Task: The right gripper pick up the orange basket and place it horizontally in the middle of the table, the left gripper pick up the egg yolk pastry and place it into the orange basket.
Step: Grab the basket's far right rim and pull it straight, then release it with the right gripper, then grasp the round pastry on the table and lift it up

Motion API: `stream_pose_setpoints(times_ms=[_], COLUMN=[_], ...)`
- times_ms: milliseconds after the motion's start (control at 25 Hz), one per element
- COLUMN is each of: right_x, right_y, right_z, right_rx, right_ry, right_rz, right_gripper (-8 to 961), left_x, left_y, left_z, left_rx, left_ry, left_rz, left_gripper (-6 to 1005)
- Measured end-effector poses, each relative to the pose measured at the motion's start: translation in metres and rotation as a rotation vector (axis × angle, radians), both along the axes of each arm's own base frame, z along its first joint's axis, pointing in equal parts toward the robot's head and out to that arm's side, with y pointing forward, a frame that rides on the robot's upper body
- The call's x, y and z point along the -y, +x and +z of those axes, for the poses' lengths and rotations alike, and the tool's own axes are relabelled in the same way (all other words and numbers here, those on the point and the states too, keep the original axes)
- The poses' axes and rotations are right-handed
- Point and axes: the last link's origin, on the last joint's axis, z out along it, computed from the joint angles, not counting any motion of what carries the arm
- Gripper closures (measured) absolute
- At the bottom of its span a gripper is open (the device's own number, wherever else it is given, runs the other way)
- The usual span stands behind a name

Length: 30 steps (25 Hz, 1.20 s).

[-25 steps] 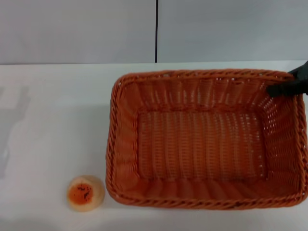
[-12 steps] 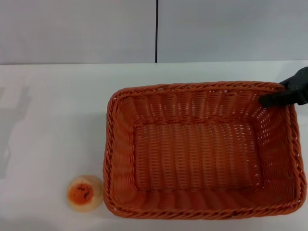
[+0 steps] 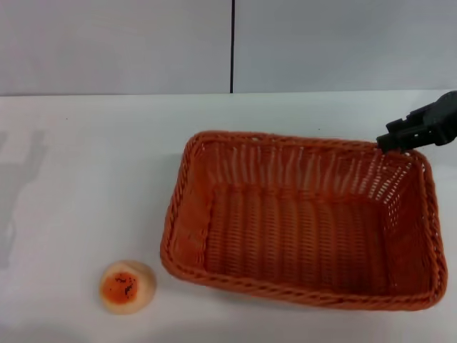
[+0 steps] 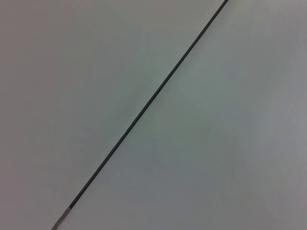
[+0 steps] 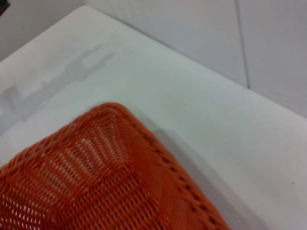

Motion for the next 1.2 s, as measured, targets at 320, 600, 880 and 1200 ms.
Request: stream_pose_setpoints(times_ms=[320, 600, 880, 1200], right_x=[-0.008, 0.011, 0.055, 0.09], right_y=[0.006, 0.012, 0.049, 0.085], right_z=[0.012, 0.033, 0.055, 0.052], right_rx=[-0.048, -0.331, -0.693, -0.821], right_ry=[0.144, 0.373, 0.72, 1.0], right_rz=[0.005, 0.076, 0.162, 0.105], right_gripper=[367, 367, 367, 367], left_x=[0.0, -0.004, -0.011, -0.002], left_y=[0.001, 0.008, 0.015, 0.027], left_z=[0.0, 0.008, 0.049, 0.06], left_rx=[0.003, -0.076, -0.235, -0.408], left_ry=[-0.007, -0.099, -0.342, -0.682], left_rz=[-0.009, -0.128, -0.338, -0.55], left_gripper=[193, 194, 195, 196])
